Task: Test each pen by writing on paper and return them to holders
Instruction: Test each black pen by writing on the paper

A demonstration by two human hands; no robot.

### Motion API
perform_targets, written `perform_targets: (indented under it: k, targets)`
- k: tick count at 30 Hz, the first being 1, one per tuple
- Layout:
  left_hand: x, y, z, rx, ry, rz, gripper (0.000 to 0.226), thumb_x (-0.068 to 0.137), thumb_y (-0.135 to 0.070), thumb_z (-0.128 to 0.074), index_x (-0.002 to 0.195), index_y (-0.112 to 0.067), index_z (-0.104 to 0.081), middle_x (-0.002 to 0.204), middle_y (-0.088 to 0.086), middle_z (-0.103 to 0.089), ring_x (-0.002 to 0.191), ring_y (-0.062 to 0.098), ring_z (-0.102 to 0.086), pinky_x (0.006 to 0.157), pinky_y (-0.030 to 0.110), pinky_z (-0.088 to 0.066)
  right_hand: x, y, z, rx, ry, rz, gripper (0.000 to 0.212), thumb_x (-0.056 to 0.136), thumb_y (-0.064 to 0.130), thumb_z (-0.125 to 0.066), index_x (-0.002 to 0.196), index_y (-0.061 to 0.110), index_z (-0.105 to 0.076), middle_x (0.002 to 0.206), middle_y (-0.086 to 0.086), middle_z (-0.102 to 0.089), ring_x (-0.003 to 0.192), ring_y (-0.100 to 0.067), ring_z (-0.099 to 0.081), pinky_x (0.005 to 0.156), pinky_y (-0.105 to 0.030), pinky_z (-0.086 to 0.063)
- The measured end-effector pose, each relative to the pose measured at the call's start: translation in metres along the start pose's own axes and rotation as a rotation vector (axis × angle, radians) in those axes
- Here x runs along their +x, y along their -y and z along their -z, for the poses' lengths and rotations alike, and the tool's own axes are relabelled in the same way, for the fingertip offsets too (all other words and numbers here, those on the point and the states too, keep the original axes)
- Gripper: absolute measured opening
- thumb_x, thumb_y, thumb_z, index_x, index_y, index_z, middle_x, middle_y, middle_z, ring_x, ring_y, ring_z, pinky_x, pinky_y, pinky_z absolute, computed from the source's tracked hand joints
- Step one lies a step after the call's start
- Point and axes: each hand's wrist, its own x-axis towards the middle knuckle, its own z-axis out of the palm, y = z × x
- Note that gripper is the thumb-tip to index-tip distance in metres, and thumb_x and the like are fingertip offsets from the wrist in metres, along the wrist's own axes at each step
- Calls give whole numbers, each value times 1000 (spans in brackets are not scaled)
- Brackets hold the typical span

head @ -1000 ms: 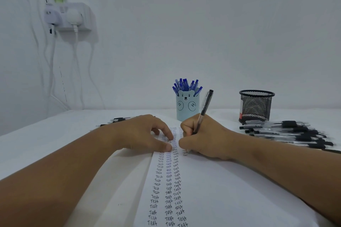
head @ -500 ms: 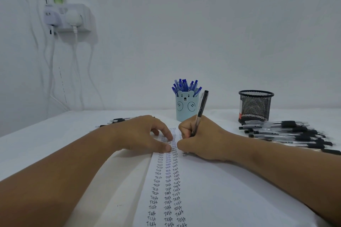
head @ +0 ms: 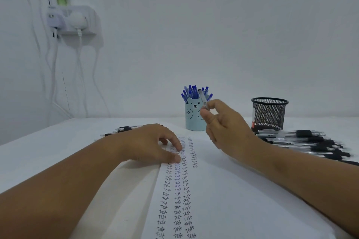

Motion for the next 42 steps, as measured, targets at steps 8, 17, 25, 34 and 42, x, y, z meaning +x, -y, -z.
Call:
perform_targets:
  k: [8,17,25,34,42]
  targets:
    - [1,0,1,4,-3,-7,31,74,-57,-82,103,-52,-72,119,-22,-58,114,-5,-52,107,32,-45,0,2,3,-292,33,221,28,103,24,-51,83,8,-63,61,-3,-51,58,-17,-41,57,-32,-36]
    - [-1,-3,-1,-25,-45,-20,15,83,-55,-75,97,-48,-74,108,-23,-63,110,-2,-56,106,36,-45,3,-6,10,-263,51,94,9,89,19,-75,89,10,-78,72,0,-58,59,-2,-45,60,-14,-35]
    - [1,-8,-10,-89,-278,-120,3,85,-38,-78,87,-38,-75,101,-25,-68,103,-1,-60,98,33,-50,27,12,55,-862,291,-73,32,93,15,-68,121,30,-72,95,9,-66,86,-13,-59,78,-29,-50]
    - [1,-22,-21,-30,-268,-199,7,86,-44,-74,85,-36,-74,98,-28,-68,99,-5,-58,84,25,-47,37,3,114,-1197,388,-311,40,72,-5,-50,97,15,-74,117,-11,-69,108,-33,-68,77,-36,-58]
    - [2,-25,-20,-27,-263,-198,6,87,-38,-74,83,-34,-75,95,-27,-70,98,-5,-59,80,19,-43,32,7,116,-1326,363,-338,27,66,-11,-40,75,7,-58,104,-8,-70,74,-30,-63,58,-25,-39]
